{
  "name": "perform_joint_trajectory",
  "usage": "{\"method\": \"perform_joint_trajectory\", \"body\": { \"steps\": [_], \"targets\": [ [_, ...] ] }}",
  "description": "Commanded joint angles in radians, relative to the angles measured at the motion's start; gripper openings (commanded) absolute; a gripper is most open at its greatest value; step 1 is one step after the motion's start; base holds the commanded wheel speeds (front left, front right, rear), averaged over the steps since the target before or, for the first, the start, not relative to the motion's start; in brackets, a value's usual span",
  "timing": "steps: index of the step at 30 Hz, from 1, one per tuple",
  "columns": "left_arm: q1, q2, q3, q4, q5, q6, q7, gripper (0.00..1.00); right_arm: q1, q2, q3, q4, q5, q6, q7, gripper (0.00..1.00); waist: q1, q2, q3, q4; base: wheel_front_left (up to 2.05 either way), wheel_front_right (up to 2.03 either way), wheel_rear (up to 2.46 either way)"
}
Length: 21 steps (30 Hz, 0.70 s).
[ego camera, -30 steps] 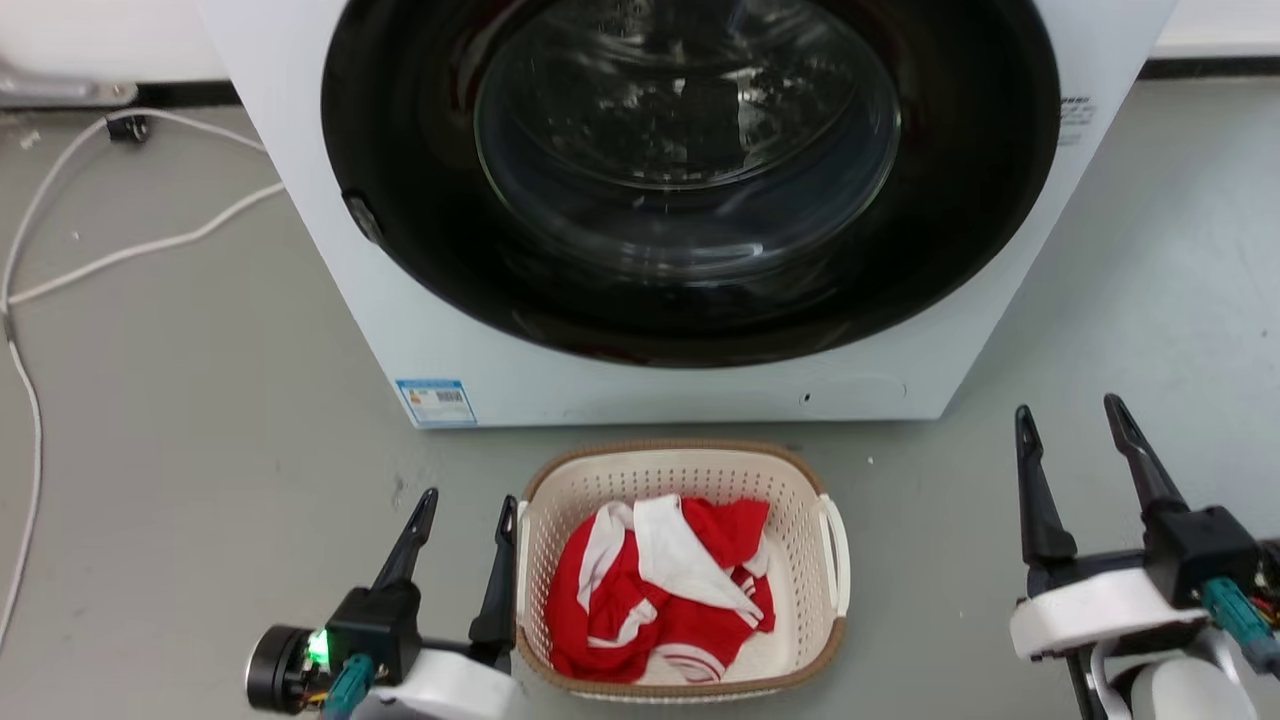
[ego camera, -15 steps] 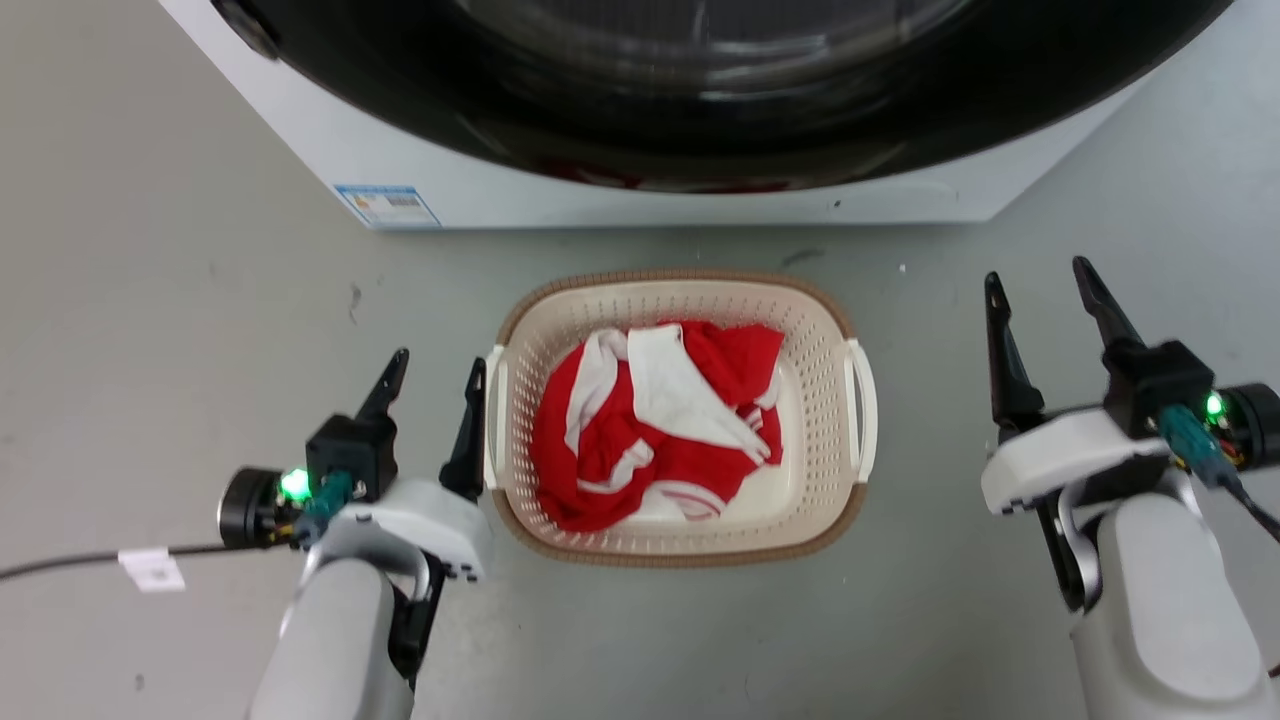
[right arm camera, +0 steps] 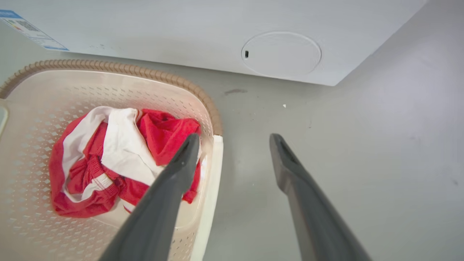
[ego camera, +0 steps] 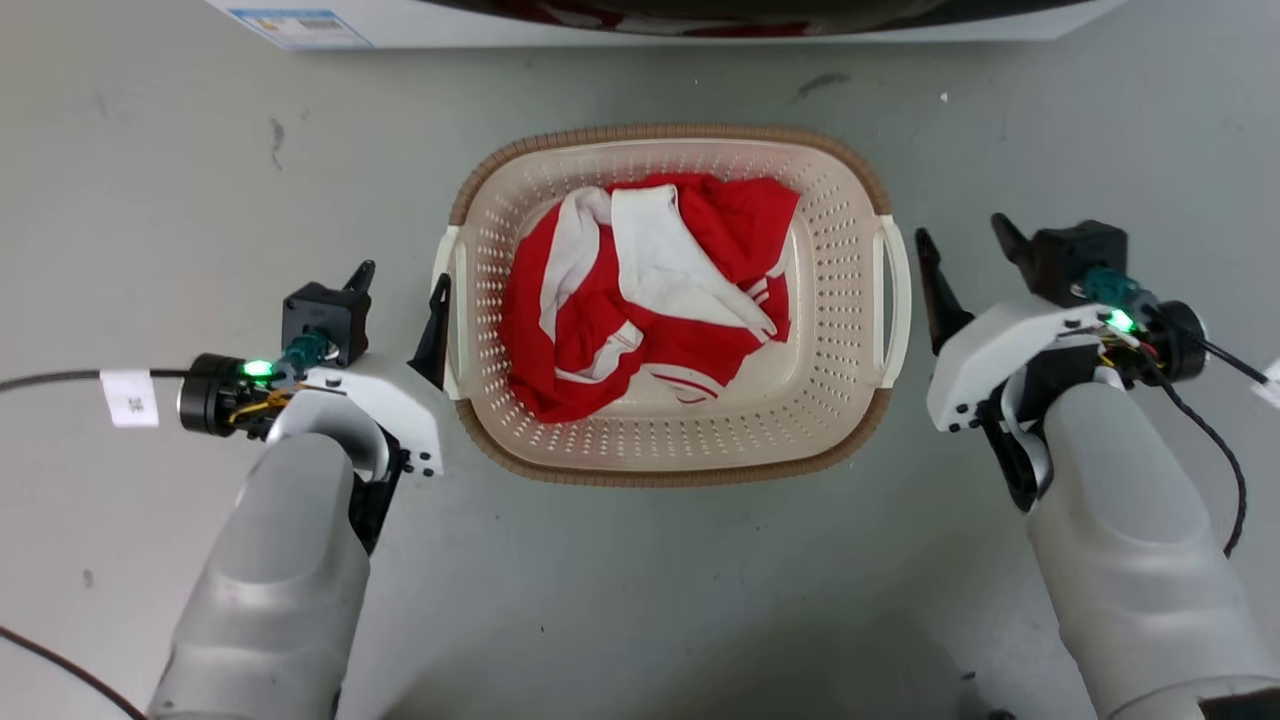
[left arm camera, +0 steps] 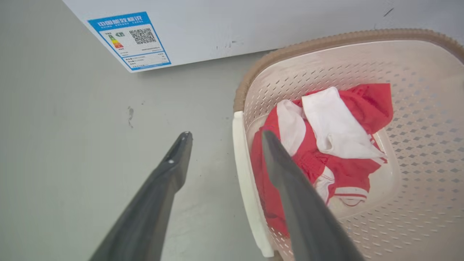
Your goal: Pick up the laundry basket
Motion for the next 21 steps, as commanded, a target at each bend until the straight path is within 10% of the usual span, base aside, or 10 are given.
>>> {"method": "perform_joint_trajectory", "body": {
  "steps": [1,21],
  "targets": [
    [-0.029,0.008,-0.008,0.017,-0.002,0.0,-0.003,1.0,-0.027,-0.001,0.009,0.019,-0.006,-0.001,0.005,1.0,-0.0003,0.0,0.032,-0.01,0.0,0.0,0.0],
    [-0.278,0.078,-0.427,0.204,-0.347,-0.002,0.281,1.0,-0.266,-0.001,0.222,0.339,0.194,-0.001,0.256,1.0,-0.0003,0.0,0.13,-0.001,0.0,0.0,0.0]
  ]
}}
